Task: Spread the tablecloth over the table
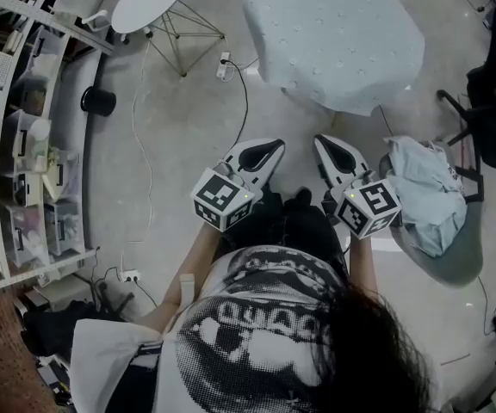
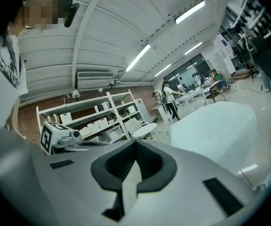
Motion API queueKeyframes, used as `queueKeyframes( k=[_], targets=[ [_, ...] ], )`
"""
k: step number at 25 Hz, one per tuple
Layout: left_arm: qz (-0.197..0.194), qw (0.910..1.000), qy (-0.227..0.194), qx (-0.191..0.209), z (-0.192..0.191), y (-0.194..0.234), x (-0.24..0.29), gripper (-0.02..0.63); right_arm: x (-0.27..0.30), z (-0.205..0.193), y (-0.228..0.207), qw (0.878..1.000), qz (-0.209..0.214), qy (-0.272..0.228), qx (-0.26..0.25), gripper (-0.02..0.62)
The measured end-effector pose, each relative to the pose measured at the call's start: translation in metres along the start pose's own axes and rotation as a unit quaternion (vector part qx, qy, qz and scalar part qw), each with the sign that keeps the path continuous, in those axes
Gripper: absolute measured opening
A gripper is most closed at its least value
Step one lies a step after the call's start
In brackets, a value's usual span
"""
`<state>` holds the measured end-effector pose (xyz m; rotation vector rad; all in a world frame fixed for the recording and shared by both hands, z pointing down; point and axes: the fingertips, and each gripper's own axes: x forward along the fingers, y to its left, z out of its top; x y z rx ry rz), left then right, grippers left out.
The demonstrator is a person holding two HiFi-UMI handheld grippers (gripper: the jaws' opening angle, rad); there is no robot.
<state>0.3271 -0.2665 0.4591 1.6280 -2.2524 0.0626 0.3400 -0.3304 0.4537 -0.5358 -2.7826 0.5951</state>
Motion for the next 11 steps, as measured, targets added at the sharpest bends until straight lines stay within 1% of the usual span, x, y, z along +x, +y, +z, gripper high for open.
queueKeyframes(
  k=[3,11],
  targets=[
    [0.001,1.0000,0.001,-0.007,-0.001,0.009,-0.005,0.017,0.008,0.000,0.003,1.000,0.001,0.005,-0.003,-0.005],
    [-0.006,0.9999,0.003,-0.010,0.003,0.032,-0.015,0.016,0.031,-0.002,0.010,0.999,-0.012,0.025,-0.020,-0.005]
  ],
)
